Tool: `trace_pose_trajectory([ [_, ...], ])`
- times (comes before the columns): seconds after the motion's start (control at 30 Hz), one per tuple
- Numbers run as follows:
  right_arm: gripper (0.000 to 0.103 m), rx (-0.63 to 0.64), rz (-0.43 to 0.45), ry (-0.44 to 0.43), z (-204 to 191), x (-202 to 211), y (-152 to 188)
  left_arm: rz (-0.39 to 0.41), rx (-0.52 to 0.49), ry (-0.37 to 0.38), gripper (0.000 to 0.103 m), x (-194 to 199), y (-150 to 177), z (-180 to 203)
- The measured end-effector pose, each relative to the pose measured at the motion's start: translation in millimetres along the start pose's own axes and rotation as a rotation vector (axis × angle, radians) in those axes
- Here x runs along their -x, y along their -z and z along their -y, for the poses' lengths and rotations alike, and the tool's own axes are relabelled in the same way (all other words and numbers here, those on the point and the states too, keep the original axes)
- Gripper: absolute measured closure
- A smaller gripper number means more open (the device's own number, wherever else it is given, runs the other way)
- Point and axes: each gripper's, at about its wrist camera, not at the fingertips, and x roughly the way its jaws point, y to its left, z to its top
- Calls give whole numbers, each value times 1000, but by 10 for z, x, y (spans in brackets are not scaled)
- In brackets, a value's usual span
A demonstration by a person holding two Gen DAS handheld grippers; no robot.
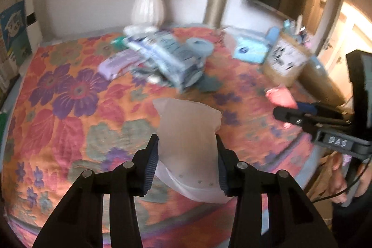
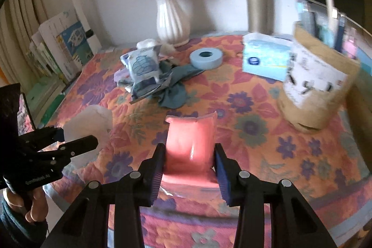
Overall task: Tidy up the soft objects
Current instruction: 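Carry the pink packet and pouch to the woven basket and release both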
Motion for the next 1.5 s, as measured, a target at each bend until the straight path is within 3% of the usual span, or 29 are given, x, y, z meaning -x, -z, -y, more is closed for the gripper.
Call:
trace_pose_trajectory([
  [0.3, 63, -130, -6, 50, 551, 597, 42, 45, -165, 114, 62, 59, -281, 922],
  [0.57, 63, -294, 130, 143, 1384, 1504, 154, 13, -369, 324, 62, -143, -633, 2190],
  [0.8, 63, -491, 258, 251, 2215, 2087, 269, 19, -426, 387, 62, -416, -1031, 3015],
  [0.97, 63, -541, 311, 265, 2528, 2224, 150, 19, -379, 413, 62, -685, -1393, 3262],
  [1.13, 63, -601, 263, 265, 2806, 1961, 57, 3, -365, 362, 62, -1050, -1552, 3412],
  [1.2, 55, -636, 218, 242, 2947, 1794, 36, -6, -375, 358, 54, -1173, -1590, 3443],
  [1.27, 41, -668, 196, 212, 3060, 1706, 50, -10, -371, 340, 40, -1243, -1597, 3460],
  [1.3, 41, -688, 203, 210, 3101, 1703, 73, -1, -366, 329, 28, -1250, -1599, 3468],
  [1.37, 41, -699, 209, 212, 3129, 1716, 116, 33, -367, 325, 25, -1217, -1571, 3432],
  [1.5, 41, -695, 213, 213, 3105, 1761, 155, 17, -377, 356, 25, -1147, -1489, 3366],
])
